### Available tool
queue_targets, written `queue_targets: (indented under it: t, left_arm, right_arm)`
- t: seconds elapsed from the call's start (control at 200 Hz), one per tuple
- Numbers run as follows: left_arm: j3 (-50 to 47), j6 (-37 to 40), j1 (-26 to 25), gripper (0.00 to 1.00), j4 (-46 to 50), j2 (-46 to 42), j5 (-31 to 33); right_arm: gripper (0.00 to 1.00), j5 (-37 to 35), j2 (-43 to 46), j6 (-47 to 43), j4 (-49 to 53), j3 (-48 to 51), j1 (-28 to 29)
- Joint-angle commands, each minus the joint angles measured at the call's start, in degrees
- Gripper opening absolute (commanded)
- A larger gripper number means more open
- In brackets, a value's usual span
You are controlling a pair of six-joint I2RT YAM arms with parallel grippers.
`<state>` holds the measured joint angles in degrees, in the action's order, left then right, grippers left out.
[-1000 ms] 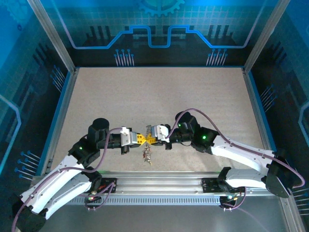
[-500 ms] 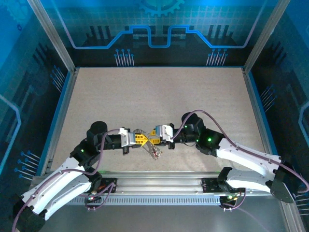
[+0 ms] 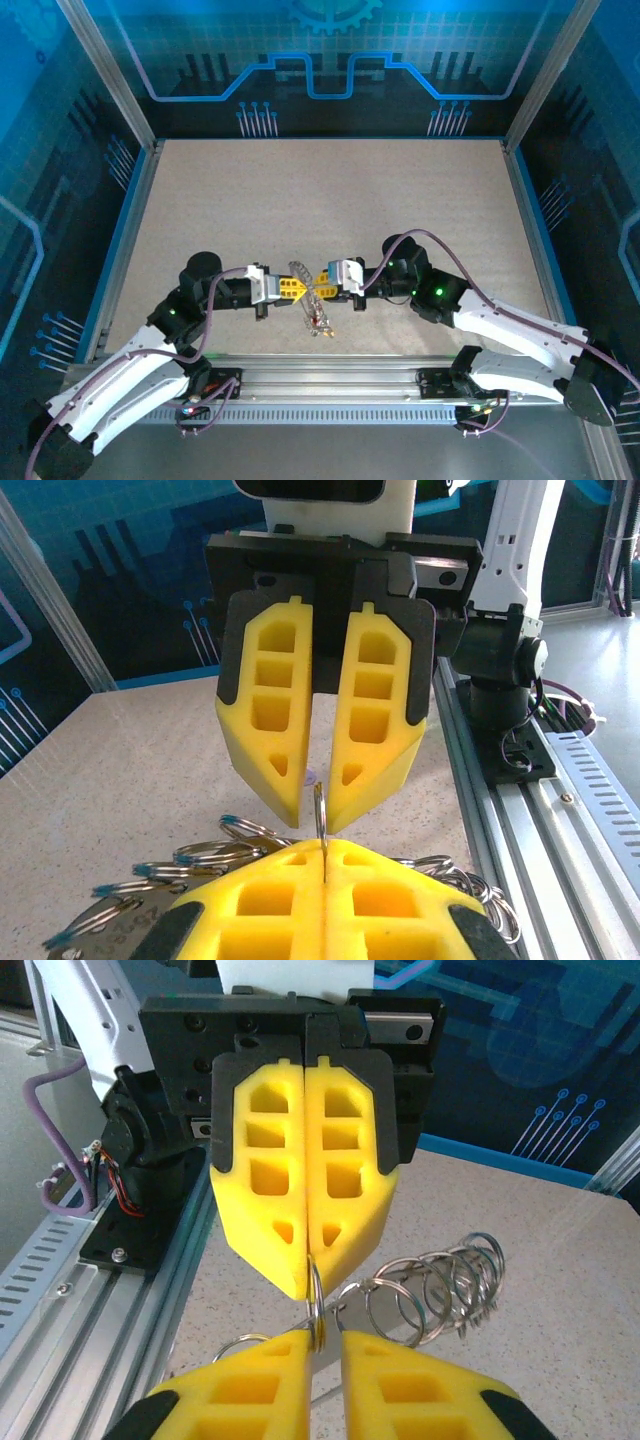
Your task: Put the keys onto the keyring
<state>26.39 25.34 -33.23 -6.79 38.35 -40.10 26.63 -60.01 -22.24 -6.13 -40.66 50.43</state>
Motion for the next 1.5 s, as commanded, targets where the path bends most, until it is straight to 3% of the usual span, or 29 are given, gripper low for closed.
queue_targets:
  t: [0.0,0.12,0.21,0.34,0.41,0.55,0.885,1.101,1.311,1.416,1.496]
  left_arm:
    - [-0.55,-0.83,-0.61,0.0,-3.01,0.32,-3.03]
    - [-0.46,-0.85,-0.63,0.0,-2.95,0.41,-2.89]
    - [-0.36,-0.9,-0.61,0.0,-2.96,0.34,-2.75]
    - [-0.36,-1.57,-0.64,0.0,-2.97,0.24,-1.44]
    - [-0.29,-1.31,-0.65,0.27,-1.71,0.41,-1.0]
    - [0.08,0.0,-0.66,0.31,2.23,0.33,-1.11]
    - [1.84,2.78,-0.62,0.26,5.95,0.7,-1.29]
    - [-1.58,-5.08,-0.68,0.24,-9.01,0.15,-1.71]
    - [-1.58,-5.48,-0.7,0.12,-10.09,0.51,-2.25]
    - [-1.22,-4.06,-0.77,0.12,-7.76,0.72,-2.32]
    - [-1.37,-3.33,-0.76,0.18,-6.34,0.43,-2.18]
  right_arm:
    - [0.16,1.63,-0.53,2.29,-3.39,0.32,-0.73]
    - [0.14,1.83,-1.28,2.81,-4.38,0.08,-0.77]
    - [0.0,1.99,-1.69,2.29,-3.64,-0.42,-0.8]
    - [0.0,1.98,-1.45,3.03,-4.92,0.06,-0.87]
    - [0.0,1.68,-0.84,4.52,-8.02,1.38,-0.94]
    - [0.0,1.31,-0.02,7.02,-14.54,3.92,-0.91]
    - [0.0,3.21,0.51,7.7,-16.21,4.21,-0.92]
    - [0.0,4.14,0.33,8.08,-17.23,4.62,-0.9]
    - [0.0,3.96,0.23,8.44,-18.02,4.72,-0.94]
    - [0.0,3.91,0.37,8.67,-18.36,4.72,-0.91]
    - [0.0,3.82,0.5,8.71,-18.65,4.85,-0.95]
